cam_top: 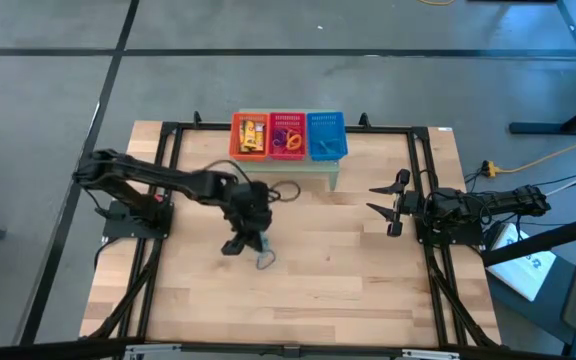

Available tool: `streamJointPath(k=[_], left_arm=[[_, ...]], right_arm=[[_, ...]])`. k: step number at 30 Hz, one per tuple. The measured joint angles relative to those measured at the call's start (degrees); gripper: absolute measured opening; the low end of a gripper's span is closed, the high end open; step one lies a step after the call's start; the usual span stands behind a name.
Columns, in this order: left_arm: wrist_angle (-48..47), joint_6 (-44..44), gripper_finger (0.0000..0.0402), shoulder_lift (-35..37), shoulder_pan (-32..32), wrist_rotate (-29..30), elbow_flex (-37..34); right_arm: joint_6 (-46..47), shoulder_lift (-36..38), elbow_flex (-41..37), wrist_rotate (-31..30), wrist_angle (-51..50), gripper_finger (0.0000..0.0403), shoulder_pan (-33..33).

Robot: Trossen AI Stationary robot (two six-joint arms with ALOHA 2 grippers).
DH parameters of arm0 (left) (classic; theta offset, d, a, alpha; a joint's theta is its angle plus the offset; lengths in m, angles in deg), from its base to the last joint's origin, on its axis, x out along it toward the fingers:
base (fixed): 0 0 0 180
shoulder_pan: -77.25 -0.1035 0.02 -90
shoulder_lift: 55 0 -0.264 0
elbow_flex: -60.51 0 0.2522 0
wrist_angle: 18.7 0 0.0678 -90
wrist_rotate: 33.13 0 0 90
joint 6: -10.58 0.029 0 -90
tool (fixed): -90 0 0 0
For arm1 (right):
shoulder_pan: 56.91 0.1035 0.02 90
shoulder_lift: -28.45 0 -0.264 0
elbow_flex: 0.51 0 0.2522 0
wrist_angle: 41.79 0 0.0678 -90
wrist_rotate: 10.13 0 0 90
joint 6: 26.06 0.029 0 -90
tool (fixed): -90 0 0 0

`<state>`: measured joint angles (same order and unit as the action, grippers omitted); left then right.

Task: Pick & Place Office Desk Supplies
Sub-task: Put the blue rubber band into the blue bin on the shelf

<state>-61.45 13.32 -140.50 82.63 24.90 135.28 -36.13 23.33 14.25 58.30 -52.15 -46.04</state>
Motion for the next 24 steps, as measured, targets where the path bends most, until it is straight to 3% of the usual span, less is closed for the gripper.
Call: streamJointPath(k=[4, 10, 20, 24], left_arm=[[6.30, -4.20, 0.0002, 4.02, -2.95, 2.35, 1.30], [23.13, -10.26, 0.0002, 9.45, -8.57, 6.89, 1.87], [48.04, -16.70, 0.0003, 11.99, -17.10, 14.47, 1.87], [53.10, -19.04, 0.0003, 12.01, -20.18, 17.34, 1.87]], right_arm=[[0.00, -0.02, 0.00, 0.00, -0.02, 0.0195, -0.02], [0.00, 0.00, 0.00, 0.02, -0.02, 0.0195, 0.00], [-0.02, 0.00, 0.00, 0.09, -0.02, 0.0195, -0.01], [-0.04, -0.01, 0.00, 0.09, -0.02, 0.0195, -0.02]])
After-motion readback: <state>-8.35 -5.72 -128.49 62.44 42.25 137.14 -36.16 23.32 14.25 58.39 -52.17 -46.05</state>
